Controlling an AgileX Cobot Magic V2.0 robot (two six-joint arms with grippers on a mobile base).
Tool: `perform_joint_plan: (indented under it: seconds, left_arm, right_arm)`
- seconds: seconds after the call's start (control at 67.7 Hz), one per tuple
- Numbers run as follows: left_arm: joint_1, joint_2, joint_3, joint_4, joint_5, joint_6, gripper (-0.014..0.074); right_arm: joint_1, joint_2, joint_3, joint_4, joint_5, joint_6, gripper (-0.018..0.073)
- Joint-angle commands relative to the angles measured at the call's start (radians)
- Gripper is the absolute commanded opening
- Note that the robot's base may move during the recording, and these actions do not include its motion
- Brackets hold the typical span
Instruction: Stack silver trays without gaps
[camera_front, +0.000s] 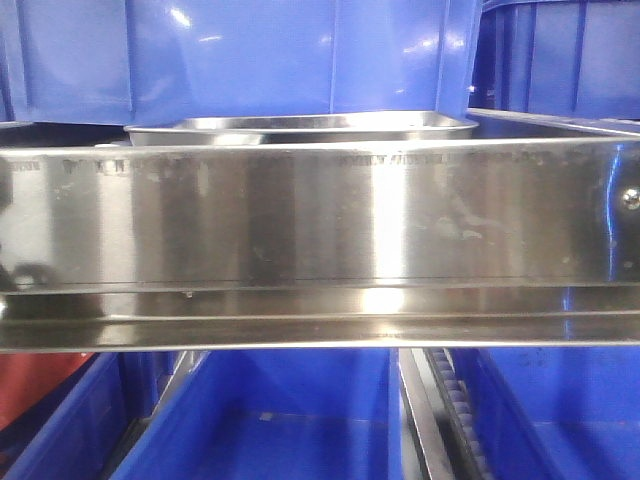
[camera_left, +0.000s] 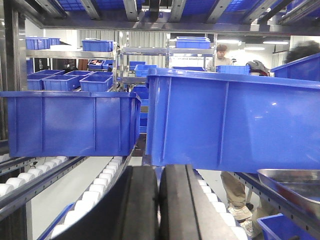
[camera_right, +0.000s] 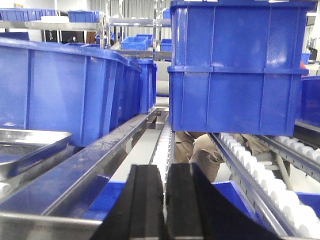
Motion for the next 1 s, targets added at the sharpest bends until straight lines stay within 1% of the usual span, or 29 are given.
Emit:
perform_joint_plan:
  seconds: [0.0,0.044,0.103,0.148,0.207,0.281,0.296,0.399,0.547,0.576,0.68,0.754,0.783,0.842,0.931,0.99]
  left_arm:
    - [-0.006,-0.003,-0.003,-0.001,-0.038,-0.001,-0.0006]
    - [-0.006,-0.003,-0.003,-0.001,-0.042,-0.003,-0.0006]
    - [-0.006,-0.003,-0.031,-0.001,-0.04,-0.003,-0.0006]
    - [-0.006,-0.003,-0.065,-0.001,-0.021,-0.003,-0.0006]
    - [-0.006,-0.003,-0.131,0.003,0.056,-0.003,-0.0006]
    - [-0.006,-0.003,-0.23,0.01,0.213,-0.003,-0.0006]
    - [-0.006,0.003,-0.248,0.01,0.261,-0.003,-0.0006]
    - [-0.006,0.071,-0.376,0.024,0.46,-0.003,-0.0006]
    - [-0.006,0.219,-0.525,0.061,0.653,-0.003,-0.0006]
    - [-0.006,0.264,-0.55,0.064,0.701,-0.003,-0.0006]
    - [-0.006,0.386,-0.627,0.069,0.817,-0.003,-0.0006]
    - [-0.006,0.451,-0.654,0.045,0.83,-0.003,-0.0006]
    - [-0.006,0.469,-0.66,0.04,0.828,-0.003,-0.0006]
    - [-0.006,0.498,-0.662,0.038,0.799,-0.003,-0.0006]
    - [-0.006,0.521,-0.662,0.035,0.771,-0.003,-0.0006]
    - [-0.006,0.536,-0.655,0.035,0.714,-0.003,-0.0006]
  right_arm:
    - [0.002,-0.003,0.0,0.0,-0.078,-0.003,-0.0016]
    - [0.002,-0.003,0.0,0.0,-0.126,-0.003,-0.0016]
    - [0.004,-0.003,-0.001,0.0,-0.152,-0.003,-0.0016]
    - [0.004,-0.003,-0.033,0.0,-0.141,-0.003,-0.0016]
    - [0.004,-0.003,-0.098,0.0,-0.089,-0.003,-0.0016]
    - [0.004,-0.003,-0.194,0.0,0.025,-0.003,-0.0016]
    - [0.004,-0.003,-0.212,0.0,0.05,-0.003,-0.0016]
    - [0.004,0.046,-0.346,0.0,0.206,-0.003,-0.0016]
    - [0.004,0.209,-0.532,0.0,0.509,-0.003,-0.0016]
    - [0.004,0.255,-0.564,0.0,0.558,-0.003,-0.0016]
    - [0.004,0.391,-0.676,0.0,0.733,-0.003,-0.0016]
    - [0.004,0.469,-0.738,0.0,0.834,-0.003,-0.0016]
    - [0.004,0.501,-0.754,0.0,0.85,-0.003,-0.0016]
    - [0.004,0.543,-0.775,0.0,0.849,-0.003,-0.0016]
    - [0.004,0.585,-0.78,0.002,0.81,0.0,-0.0016]
    - [0.004,0.597,-0.78,0.009,0.797,0.005,-0.0016]
